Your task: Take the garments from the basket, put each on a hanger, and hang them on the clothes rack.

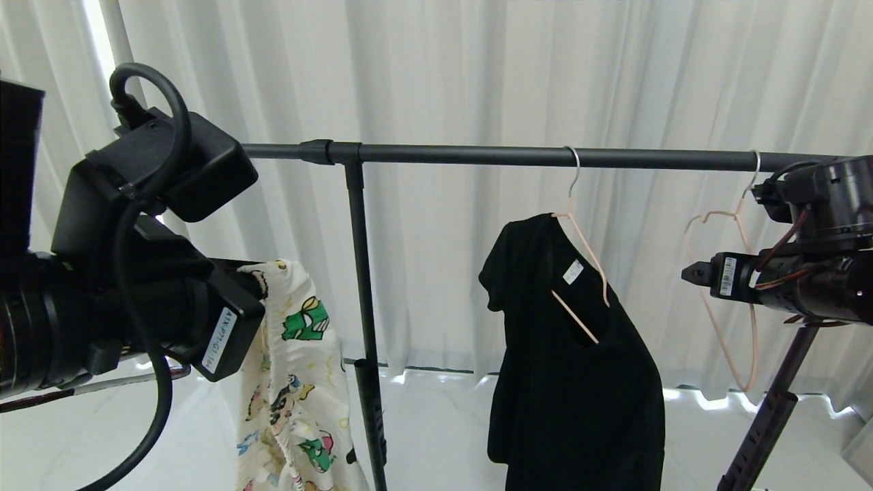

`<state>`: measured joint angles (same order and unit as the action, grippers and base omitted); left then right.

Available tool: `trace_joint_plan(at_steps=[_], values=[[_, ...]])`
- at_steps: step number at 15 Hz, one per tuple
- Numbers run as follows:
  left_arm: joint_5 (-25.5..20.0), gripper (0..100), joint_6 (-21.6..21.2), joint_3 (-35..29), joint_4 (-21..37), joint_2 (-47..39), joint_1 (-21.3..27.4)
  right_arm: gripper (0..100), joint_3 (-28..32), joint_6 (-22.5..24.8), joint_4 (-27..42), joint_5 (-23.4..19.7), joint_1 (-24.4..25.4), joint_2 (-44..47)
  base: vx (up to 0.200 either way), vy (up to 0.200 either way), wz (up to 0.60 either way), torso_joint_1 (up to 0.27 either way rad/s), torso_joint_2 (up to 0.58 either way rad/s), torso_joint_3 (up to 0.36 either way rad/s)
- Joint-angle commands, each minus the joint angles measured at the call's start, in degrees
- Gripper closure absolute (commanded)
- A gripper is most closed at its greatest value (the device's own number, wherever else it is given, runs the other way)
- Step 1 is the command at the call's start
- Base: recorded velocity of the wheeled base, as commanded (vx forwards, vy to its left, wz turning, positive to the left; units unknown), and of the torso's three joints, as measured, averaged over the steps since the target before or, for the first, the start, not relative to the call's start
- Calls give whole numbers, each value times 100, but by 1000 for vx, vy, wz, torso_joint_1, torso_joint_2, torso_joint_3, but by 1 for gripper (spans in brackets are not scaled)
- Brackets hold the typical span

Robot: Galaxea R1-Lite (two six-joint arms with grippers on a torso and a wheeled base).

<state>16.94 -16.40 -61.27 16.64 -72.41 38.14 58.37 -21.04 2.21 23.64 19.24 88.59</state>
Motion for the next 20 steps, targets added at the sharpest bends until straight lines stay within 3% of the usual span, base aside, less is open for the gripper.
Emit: trace_joint_plan(at_steps=[1,2,15,17,20], values=[[2,100,-4,1,6,-1,0,0,-10,4,-10,-8,1,0,0,0,0,0,0,0],[2,100,5,1,-3,-1,0,100,-10,4,-10,-8,1,0,0,0,0,0,0,0],[2,100,-4,1,-3,-1,9,100,-18,153,-115,-70,89,-351,0,0,0,0,0,0],[2,100,-4,1,-3,8,18,100,-133,294,-326,-158,124,-492,0,0,0,0,0,0],[2,100,-4,1,-47,8,44,100,-766,900,-941,-457,124,-949,0,0,0,0,0,0]])
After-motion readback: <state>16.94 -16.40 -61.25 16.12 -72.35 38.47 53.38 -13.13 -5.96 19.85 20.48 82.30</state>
